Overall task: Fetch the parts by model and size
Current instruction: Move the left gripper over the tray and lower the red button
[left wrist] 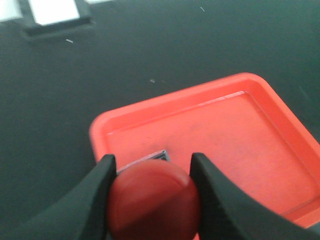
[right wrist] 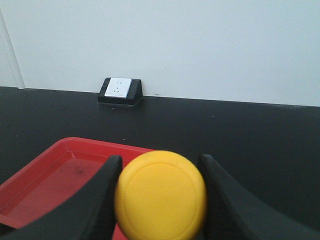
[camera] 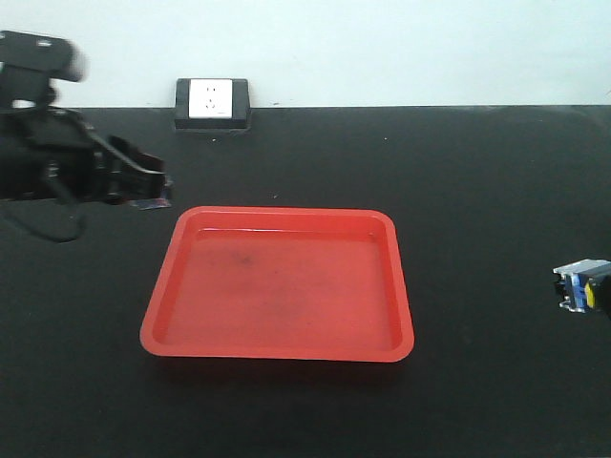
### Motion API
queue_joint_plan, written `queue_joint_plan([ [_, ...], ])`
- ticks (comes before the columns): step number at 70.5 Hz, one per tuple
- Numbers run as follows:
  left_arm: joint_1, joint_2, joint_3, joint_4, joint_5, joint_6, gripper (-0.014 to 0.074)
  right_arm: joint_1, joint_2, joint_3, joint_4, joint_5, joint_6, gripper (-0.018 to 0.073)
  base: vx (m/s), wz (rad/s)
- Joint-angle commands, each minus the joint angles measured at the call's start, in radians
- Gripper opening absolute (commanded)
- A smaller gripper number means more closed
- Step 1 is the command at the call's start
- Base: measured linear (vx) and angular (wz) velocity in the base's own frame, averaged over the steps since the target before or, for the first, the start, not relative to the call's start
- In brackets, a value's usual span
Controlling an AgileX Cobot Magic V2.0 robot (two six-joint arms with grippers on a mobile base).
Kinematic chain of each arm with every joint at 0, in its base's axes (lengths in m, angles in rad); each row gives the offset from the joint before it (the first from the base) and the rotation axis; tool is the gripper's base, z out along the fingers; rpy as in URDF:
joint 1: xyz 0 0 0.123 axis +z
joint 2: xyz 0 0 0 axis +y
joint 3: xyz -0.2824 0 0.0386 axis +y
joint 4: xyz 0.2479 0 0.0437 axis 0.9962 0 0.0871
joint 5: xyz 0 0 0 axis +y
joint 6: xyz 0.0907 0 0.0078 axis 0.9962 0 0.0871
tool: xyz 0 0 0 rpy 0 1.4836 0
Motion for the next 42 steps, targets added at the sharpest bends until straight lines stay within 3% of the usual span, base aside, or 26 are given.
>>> queue_joint_plan([
  [1,-0.04,0.052,-0.078,-0.021,-0.056,0.005,0.0,-0.004,0.01,-0.032,-0.005,-0.082,-0.006,-0.0008,0.0,0.0],
  [33,-0.054,0.317,-0.166,-0.011,-0.035,-0.006,0.0011,-0.004,0.01,-0.032,-0.005,-0.082,-0.006,-0.0008,0.0,0.0],
  [42,-0.054,0.354,-0.166,0.01,-0.033,-0.055,0.0023,-0.004,0.01,-0.032,-0.005,-0.082,-0.006,-0.0008,0.0,0.0],
])
